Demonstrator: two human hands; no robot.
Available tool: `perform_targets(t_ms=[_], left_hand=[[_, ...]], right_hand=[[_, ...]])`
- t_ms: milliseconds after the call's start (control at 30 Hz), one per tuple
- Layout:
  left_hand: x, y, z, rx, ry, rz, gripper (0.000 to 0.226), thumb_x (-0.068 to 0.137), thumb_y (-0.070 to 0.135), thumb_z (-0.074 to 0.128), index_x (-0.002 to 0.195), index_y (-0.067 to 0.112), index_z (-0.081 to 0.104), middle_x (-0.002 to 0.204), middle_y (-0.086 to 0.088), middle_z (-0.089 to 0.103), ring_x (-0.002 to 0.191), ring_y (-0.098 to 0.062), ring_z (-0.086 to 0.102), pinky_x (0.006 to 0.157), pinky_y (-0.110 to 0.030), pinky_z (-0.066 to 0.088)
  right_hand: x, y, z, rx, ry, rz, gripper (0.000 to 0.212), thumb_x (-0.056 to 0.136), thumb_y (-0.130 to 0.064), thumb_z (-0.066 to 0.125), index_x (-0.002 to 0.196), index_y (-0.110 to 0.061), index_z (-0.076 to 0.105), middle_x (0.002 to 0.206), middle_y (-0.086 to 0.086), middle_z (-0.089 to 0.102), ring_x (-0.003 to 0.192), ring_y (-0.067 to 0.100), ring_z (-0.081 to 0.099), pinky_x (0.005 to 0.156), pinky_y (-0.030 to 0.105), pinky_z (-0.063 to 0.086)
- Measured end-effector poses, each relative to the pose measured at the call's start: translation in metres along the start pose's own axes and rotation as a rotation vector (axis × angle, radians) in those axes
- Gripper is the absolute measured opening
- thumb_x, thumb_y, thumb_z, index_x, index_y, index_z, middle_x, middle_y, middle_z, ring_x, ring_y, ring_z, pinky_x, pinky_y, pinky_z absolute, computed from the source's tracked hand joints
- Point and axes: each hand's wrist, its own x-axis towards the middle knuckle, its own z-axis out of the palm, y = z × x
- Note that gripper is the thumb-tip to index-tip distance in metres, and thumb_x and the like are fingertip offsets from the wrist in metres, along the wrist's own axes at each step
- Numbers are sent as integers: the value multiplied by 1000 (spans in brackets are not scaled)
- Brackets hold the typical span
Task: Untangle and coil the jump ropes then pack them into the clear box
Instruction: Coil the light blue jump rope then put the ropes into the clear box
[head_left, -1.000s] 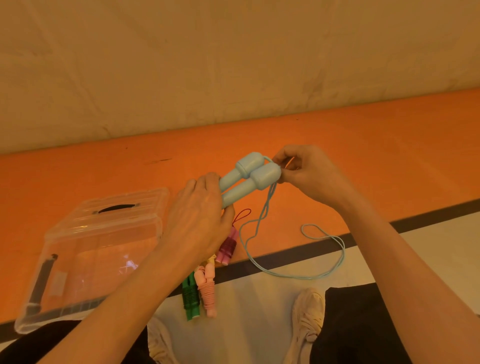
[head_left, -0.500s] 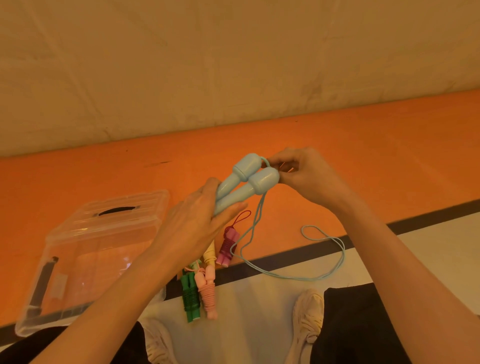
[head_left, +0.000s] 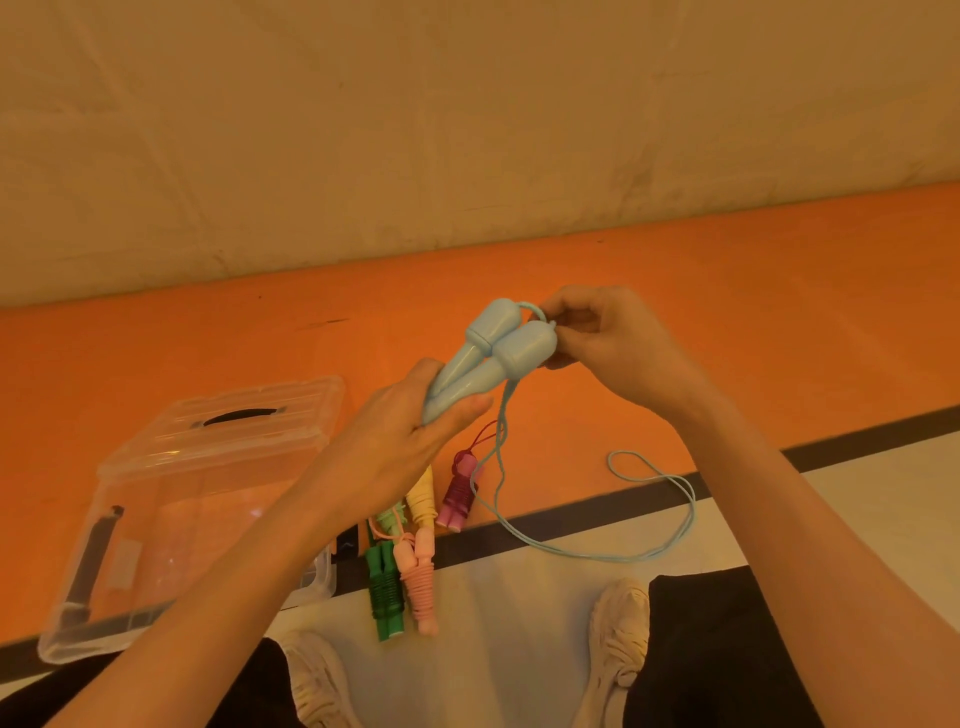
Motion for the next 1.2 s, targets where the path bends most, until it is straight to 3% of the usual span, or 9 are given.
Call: perform_targets(t_ms=[200, 333, 500, 700, 800, 900, 1033, 1100, 1200], left_hand=[[-4, -2, 1, -265, -109, 6, 43, 89, 62, 46, 106, 24, 57, 64, 8, 53, 50, -10, 46, 49, -31, 43], [-3, 1, 3, -385, -199, 9, 45, 90, 58, 45, 116, 22, 54, 102, 5, 71, 48, -8, 44, 51, -29, 41], [-3, 0, -1, -166, -172, -29, 41, 84, 60, 43, 93, 22, 54, 74, 7, 56, 53, 0, 46, 56, -21, 38], [1, 2, -7, -95, -158, -47, 43, 81, 65, 42, 88, 23, 49, 69, 3, 46, 51, -4, 40, 51, -21, 35], [0, 3, -8, 65, -22, -32, 47, 79, 68, 41, 87, 21, 44, 64, 1, 48, 49, -8, 43, 49, -24, 35], [0, 2, -8, 81, 69, -22, 52, 78, 71, 40, 90, 21, 43, 65, -3, 52, 53, -14, 48, 48, -30, 36], [1, 2, -8, 122, 134, -53, 51, 77, 73, 39, 89, 23, 40, 63, 1, 50, 48, -12, 45, 47, -32, 35], [2, 4, -4, 178, 131, -59, 49, 79, 71, 39, 90, 23, 39, 62, 2, 50, 49, -10, 46, 46, -28, 32], [1, 5, 3, 220, 74, -57, 52, 79, 72, 38, 95, 23, 42, 67, 3, 53, 56, -11, 51, 50, -32, 38]], right_hand=[[-4, -7, -4, 280, -94, 56, 13, 93, 0, 56, 96, -7, 67, 84, 14, 70, 75, 18, 70, 70, 28, 57], [-5, -9, -4, 276, -68, 54, 13, 92, 2, 56, 95, -5, 67, 83, 12, 70, 75, 16, 69, 70, 28, 58], [-6, -7, 1, -105, 64, -49, 25, 89, 6, 56, 88, -17, 67, 77, 6, 70, 64, 9, 64, 65, 25, 55], [-4, -7, 7, -152, 184, -118, 33, 86, 8, 56, 89, -21, 70, 78, 8, 71, 67, 17, 66, 65, 32, 56], [-2, -8, 7, 75, 159, -27, 29, 87, 12, 55, 94, -12, 68, 83, 10, 69, 65, 3, 65, 66, 20, 54], [0, -6, 5, 458, 52, 157, 30, 88, 10, 55, 116, -1, 61, 99, 13, 68, 82, 13, 68, 77, 23, 56], [-3, -9, 7, 820, -48, 518, 42, 95, -35, 49, 121, -2, 55, 113, 22, 66, 101, 33, 67, 90, 40, 53], [-5, -13, 17, 878, -143, 516, 64, 82, -53, 52, 122, -3, 54, 119, 24, 64, 110, 36, 63, 97, 44, 49], [-6, -16, 34, 871, -71, 368, 61, 82, -40, 60, 124, 4, 55, 122, 25, 62, 110, 32, 64, 91, 40, 55]])
